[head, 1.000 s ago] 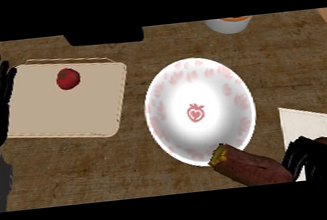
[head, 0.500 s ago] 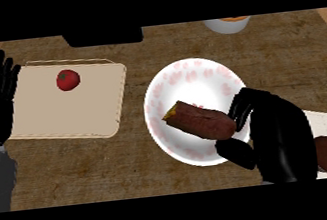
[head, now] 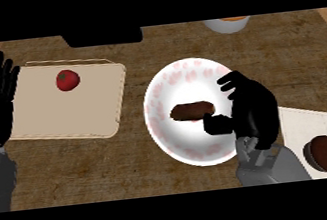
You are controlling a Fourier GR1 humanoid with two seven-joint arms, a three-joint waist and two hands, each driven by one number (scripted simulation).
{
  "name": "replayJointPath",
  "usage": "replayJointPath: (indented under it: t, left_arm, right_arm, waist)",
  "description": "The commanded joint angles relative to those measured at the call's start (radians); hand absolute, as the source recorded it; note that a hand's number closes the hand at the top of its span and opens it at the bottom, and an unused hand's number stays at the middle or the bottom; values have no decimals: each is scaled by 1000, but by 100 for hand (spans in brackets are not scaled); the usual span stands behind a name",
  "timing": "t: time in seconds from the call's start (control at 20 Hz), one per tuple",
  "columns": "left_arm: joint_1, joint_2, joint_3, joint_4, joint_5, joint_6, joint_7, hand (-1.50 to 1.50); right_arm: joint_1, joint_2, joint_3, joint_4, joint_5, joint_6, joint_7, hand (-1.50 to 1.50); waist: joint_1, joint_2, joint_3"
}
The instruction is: Pick the sweet potato from the placemat and place it in the bowl
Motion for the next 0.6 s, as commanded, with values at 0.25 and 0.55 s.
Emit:
replayJointPath:
  t: [0.25,0.55]
  left_arm:
    - [-9,9,17,41,-3,-6,-20,0]
    - [17,27,37,4,11,-16,-3,0]
  right_arm:
    - [-19,8,-14,112,-39,-518,-50,-150]
    - [63,8,-108,12,114,-657,-83,-150]
  waist:
    - [-10,0,1]
    - [-30,-8,0]
